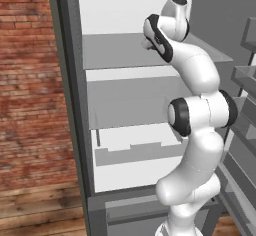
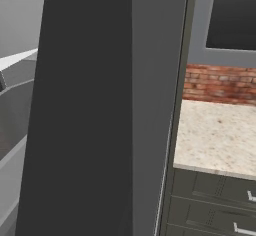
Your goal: Retrieve the sausage and cheese from the fridge and place them on the cutting board on the counter.
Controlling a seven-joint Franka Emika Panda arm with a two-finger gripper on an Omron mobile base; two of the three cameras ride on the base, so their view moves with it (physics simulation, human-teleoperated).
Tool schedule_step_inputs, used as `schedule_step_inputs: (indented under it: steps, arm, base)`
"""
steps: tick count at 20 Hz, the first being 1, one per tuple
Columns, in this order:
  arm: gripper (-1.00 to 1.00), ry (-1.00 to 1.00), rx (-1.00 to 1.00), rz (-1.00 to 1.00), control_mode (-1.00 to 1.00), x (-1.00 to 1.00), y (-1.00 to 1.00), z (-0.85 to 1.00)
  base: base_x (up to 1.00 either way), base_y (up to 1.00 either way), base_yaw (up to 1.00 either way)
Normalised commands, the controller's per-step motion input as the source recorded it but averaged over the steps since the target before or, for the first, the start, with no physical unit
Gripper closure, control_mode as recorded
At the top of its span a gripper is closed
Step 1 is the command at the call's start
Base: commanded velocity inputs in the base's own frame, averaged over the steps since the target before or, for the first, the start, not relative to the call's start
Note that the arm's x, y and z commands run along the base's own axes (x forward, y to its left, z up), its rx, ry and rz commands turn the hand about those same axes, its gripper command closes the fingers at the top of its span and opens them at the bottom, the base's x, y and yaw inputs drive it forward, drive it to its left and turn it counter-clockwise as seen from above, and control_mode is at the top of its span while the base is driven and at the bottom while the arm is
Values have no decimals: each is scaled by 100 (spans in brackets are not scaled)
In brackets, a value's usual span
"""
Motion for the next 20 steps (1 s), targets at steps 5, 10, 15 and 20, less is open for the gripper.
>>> schedule_step_inputs:
  steps: [5, 10, 15, 20]
  arm:
    - [-100, 4, 0, 0, -100, 10, 13, -45]
    - [100, 0, 0, 0, -100, 0, 4, -42]
    - [100, 1, 2, 0, -100, 1, 2, -45]
    - [100, 0, 0, 0, -100, 2, 0, -1]
  base:
    - [0, 0, 0]
    - [0, 0, 0]
    - [0, 0, 0]
    - [0, 0, 0]
